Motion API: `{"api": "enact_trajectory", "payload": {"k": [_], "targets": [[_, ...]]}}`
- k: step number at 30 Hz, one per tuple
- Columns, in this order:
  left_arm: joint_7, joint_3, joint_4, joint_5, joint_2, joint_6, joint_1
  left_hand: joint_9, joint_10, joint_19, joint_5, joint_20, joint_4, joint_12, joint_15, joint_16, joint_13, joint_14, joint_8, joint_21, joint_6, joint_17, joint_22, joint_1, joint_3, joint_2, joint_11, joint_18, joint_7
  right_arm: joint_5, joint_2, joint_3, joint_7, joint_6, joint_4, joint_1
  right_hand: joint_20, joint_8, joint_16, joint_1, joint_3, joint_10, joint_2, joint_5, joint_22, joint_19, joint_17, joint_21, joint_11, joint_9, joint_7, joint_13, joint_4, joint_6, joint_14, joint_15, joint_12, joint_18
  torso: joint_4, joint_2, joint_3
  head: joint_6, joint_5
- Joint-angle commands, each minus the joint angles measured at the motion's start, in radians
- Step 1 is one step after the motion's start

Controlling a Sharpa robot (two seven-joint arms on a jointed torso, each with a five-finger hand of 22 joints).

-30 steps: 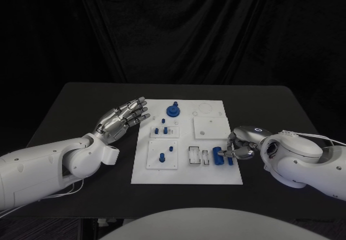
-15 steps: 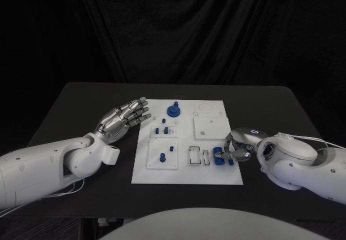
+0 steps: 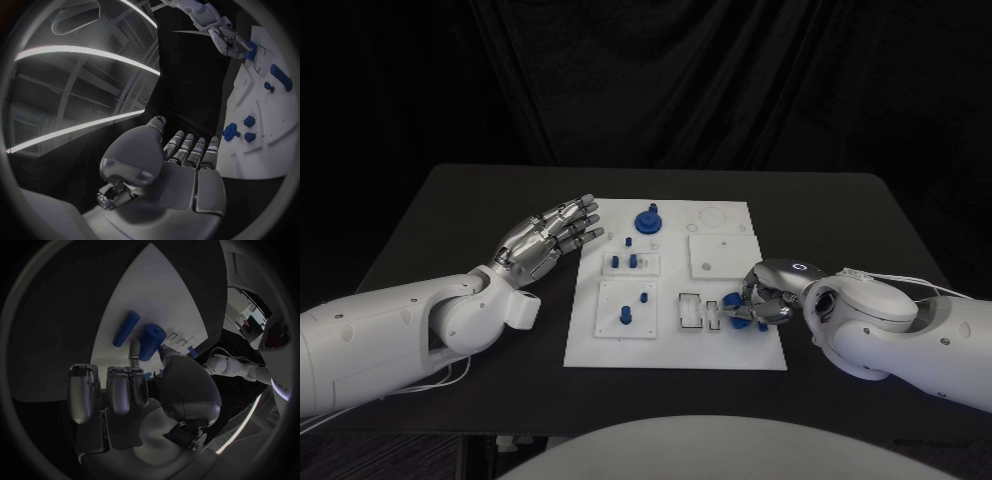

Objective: Assemble the parts on the task board

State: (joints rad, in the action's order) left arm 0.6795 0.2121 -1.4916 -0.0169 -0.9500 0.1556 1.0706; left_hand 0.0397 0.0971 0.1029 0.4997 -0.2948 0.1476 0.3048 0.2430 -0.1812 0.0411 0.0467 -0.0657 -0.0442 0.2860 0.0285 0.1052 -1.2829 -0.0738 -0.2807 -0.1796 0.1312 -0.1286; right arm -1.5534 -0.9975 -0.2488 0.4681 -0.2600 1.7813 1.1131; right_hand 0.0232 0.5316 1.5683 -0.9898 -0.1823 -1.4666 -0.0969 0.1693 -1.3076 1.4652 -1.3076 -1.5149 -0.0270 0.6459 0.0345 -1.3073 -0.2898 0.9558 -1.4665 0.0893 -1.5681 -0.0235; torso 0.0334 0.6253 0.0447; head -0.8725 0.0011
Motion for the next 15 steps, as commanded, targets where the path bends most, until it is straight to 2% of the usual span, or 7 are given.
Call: {"api": "enact_trajectory", "payload": {"k": [1, 8, 10, 12, 15], "targets": [[0.018, -0.001, 0.000, -0.001, 0.001, 0.020, -0.003, 0.001, 0.002, 0.005, 0.004, 0.002, 0.001, 0.003, 0.004, -0.002, 0.002, 0.005, -0.004, -0.002, 0.004, 0.001, -0.001, -0.007, 0.005, 0.000, -0.009, -0.015, 0.000, -0.014, 0.008, 0.000, 0.019, -0.007, -0.010, -0.007, -0.005, -0.001, 0.002, -0.013, -0.006, -0.104, 0.008, 0.010, -0.241, 0.079, -0.263, 0.004, -0.007, 0.002, -0.001, -0.263, 0.000, -0.010, -0.104, 0.004, -0.003, 0.007, 0.0003, 0.000, -0.0007, 0.000, -0.002], [0.013, -0.001, 0.001, -0.001, 0.001, 0.026, -0.006, 0.002, 0.005, 0.006, 0.007, 0.002, -0.001, 0.008, 0.003, -0.002, 0.002, 0.005, -0.008, -0.002, 0.015, 0.001, -0.002, -0.009, 0.010, 0.000, -0.008, -0.015, -0.012, -0.019, 0.029, 0.001, 0.050, 0.018, -0.029, -0.022, -0.004, -0.011, 0.002, -0.034, -0.010, -0.104, 0.004, 0.047, -0.238, 0.075, -0.263, 0.011, -0.004, 0.006, 0.003, -0.263, 0.001, -0.023, -0.104, 0.002, -0.003, 0.005, 0.0014, 0.000, -0.0010, 0.000, 0.000], [0.012, -0.001, 0.001, -0.001, 0.001, 0.027, -0.007, 0.004, 0.007, 0.005, 0.008, 0.002, -0.003, 0.013, 0.002, -0.003, 0.002, 0.004, -0.013, -0.001, 0.027, 0.001, -0.004, -0.011, 0.014, 0.001, -0.004, -0.014, -0.027, -0.019, 0.032, 0.001, 0.061, 0.027, -0.032, -0.025, -0.003, -0.016, 0.002, -0.049, -0.012, -0.104, 0.000, 0.087, -0.237, 0.074, -0.263, 0.013, -0.002, 0.008, 0.004, -0.263, 0.004, -0.027, -0.104, 0.000, -0.003, 0.004, -0.0003, 0.000, -0.0010, 0.000, 0.002], [0.012, -0.001, 0.001, -0.001, 0.000, 0.028, -0.008, 0.007, 0.009, 0.006, 0.008, 0.002, -0.003, 0.016, 0.000, -0.004, 0.002, 0.005, -0.020, -0.001, 0.048, 0.001, -0.004, -0.011, 0.017, 0.001, 0.000, -0.013, -0.035, -0.019, 0.034, 0.001, 0.067, 0.032, -0.034, -0.026, -0.002, -0.023, 0.002, -0.081, -0.021, -0.104, -0.006, 0.160, -0.236, 0.072, -0.263, 0.015, -0.001, 0.010, 0.006, -0.263, 0.014, -0.029, -0.104, -0.001, -0.003, 0.003, -0.0016, 0.000, -0.0009, 0.000, 0.004], [0.010, -0.001, 0.001, -0.001, -0.001, 0.028, -0.009, 0.009, 0.010, 0.006, 0.008, 0.002, -0.004, 0.018, -0.001, -0.003, 0.003, 0.004, -0.026, -0.001, 0.063, 0.001, -0.005, -0.012, 0.019, 0.001, 0.002, -0.012, -0.042, -0.008, 0.036, 0.001, 0.072, 0.035, -0.036, -0.027, -0.001, -0.029, 0.002, -0.111, -0.031, -0.104, -0.012, 0.218, -0.236, 0.071, -0.263, 0.016, -0.001, 0.012, 0.006, -0.263, 0.025, -0.033, -0.104, -0.001, -0.003, 0.003, -0.0015, 0.000, -0.0007, 0.000, 0.004]]}}
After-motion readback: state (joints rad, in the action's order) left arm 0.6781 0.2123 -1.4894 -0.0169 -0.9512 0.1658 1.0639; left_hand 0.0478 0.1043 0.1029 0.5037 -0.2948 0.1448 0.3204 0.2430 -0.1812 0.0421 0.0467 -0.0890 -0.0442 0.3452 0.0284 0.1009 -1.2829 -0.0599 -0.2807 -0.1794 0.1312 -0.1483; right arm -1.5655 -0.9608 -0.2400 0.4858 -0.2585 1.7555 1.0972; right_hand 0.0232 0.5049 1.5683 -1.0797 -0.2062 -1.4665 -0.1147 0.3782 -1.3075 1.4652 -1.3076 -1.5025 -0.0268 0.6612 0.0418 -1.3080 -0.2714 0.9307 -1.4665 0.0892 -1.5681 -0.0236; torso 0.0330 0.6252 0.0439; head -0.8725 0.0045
